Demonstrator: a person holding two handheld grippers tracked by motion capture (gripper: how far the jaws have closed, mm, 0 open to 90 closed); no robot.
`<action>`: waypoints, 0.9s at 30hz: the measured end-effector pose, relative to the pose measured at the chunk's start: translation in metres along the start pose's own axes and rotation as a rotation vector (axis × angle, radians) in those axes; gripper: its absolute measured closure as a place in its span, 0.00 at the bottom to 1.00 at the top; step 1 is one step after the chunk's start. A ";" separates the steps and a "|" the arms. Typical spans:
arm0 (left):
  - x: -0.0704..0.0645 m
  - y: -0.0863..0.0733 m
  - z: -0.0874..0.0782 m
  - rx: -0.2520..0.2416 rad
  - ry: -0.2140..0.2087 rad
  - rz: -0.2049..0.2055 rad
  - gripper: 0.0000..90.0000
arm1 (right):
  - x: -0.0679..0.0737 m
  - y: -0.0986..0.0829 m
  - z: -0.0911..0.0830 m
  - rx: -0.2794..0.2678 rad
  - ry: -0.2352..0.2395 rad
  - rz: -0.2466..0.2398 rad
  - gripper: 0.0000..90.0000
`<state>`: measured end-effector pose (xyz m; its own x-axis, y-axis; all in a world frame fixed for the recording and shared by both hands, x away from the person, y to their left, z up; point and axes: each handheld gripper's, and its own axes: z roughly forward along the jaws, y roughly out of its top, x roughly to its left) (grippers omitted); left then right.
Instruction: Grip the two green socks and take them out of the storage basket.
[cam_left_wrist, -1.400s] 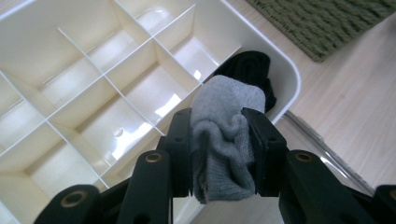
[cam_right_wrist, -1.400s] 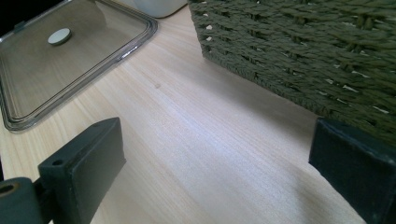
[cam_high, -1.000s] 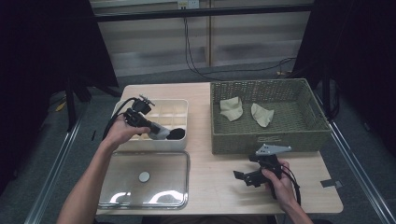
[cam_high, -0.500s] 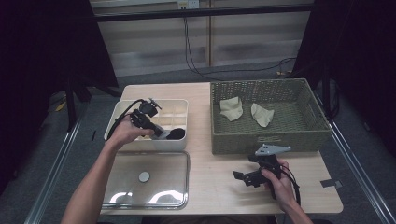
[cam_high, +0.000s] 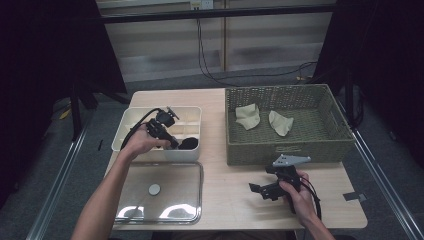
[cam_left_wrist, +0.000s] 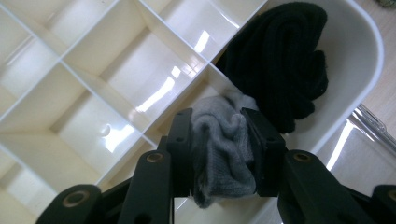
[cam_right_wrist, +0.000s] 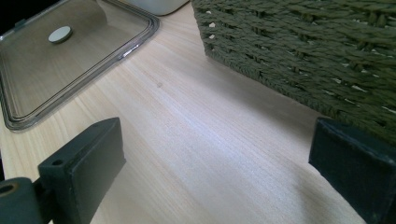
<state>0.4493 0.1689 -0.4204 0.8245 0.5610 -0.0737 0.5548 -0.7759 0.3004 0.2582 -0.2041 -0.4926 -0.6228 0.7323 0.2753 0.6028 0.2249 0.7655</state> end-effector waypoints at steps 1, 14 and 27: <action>-0.001 0.001 0.003 0.003 0.001 -0.003 0.74 | 0.000 0.000 0.000 -0.001 -0.001 0.000 0.03; 0.000 -0.004 0.001 -0.038 -0.003 -0.052 0.54 | 0.000 0.000 0.000 0.002 0.001 0.002 0.03; 0.004 -0.017 -0.004 -0.084 -0.030 -0.045 0.70 | 0.001 0.000 0.002 0.012 0.000 0.003 0.03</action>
<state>0.4431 0.1855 -0.4224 0.8023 0.5853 -0.1170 0.5815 -0.7223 0.3743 0.2587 -0.2021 -0.4937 -0.6211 0.7327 0.2781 0.6107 0.2301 0.7577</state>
